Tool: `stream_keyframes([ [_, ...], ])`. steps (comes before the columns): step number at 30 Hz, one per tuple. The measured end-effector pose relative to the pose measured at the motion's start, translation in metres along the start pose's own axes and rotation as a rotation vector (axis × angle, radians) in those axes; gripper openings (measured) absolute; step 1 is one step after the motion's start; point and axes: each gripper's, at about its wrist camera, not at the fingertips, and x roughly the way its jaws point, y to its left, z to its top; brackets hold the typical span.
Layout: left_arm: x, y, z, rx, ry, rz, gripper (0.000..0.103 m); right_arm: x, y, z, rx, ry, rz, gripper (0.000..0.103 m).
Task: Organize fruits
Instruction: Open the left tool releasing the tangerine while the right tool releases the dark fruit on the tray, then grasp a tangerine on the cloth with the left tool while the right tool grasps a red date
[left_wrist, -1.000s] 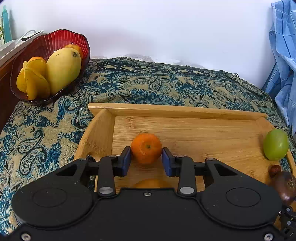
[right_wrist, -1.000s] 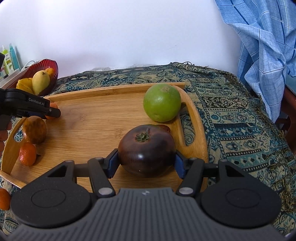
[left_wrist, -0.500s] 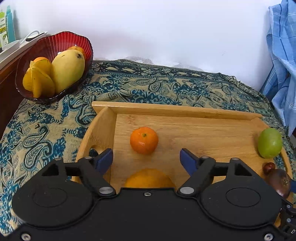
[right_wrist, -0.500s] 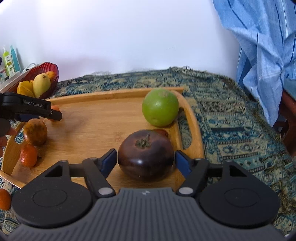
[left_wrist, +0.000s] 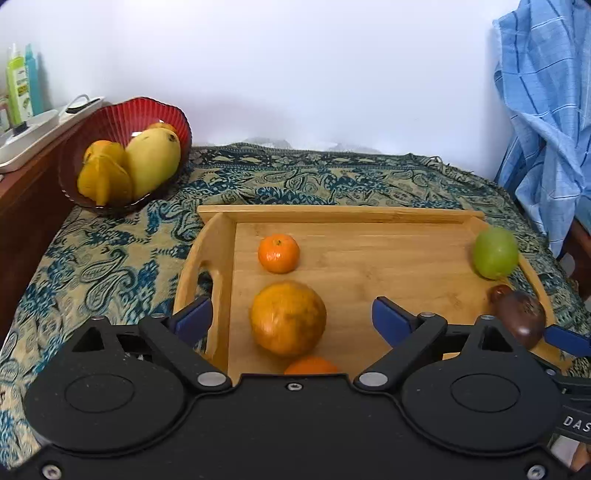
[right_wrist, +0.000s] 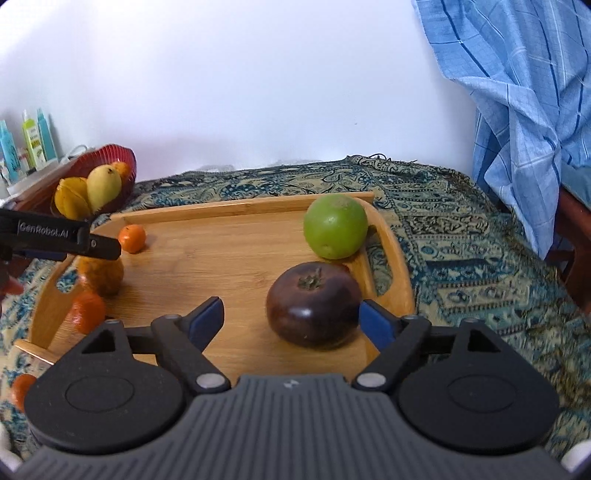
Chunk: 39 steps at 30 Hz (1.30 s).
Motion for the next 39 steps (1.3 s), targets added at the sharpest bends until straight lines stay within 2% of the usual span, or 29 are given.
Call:
stream_keyframes([
  [7, -0.035, -0.001, -0.027, 0.000, -0.041, -0.012, 0.095, -0.024, 0.012, -0.010, -0.040, -0.073, -0.003, 0.090],
  [17, -0.066, -0.004, -0.066, 0.019, -0.080, 0.008, 0.098, -0.044, 0.025, -0.031, -0.081, -0.122, -0.019, 0.090],
  [26, -0.084, -0.005, -0.103, 0.043, -0.122, 0.017, 0.099, -0.057, 0.038, -0.058, -0.088, -0.132, -0.033, 0.091],
  [35, -0.091, 0.007, -0.140, -0.015, -0.141, 0.020, 0.101, -0.066, 0.054, -0.085, -0.129, -0.117, -0.032, 0.091],
  [39, -0.091, 0.010, -0.150, -0.010, -0.152, 0.033, 0.101, -0.067, 0.058, -0.089, -0.132, -0.118, -0.043, 0.090],
])
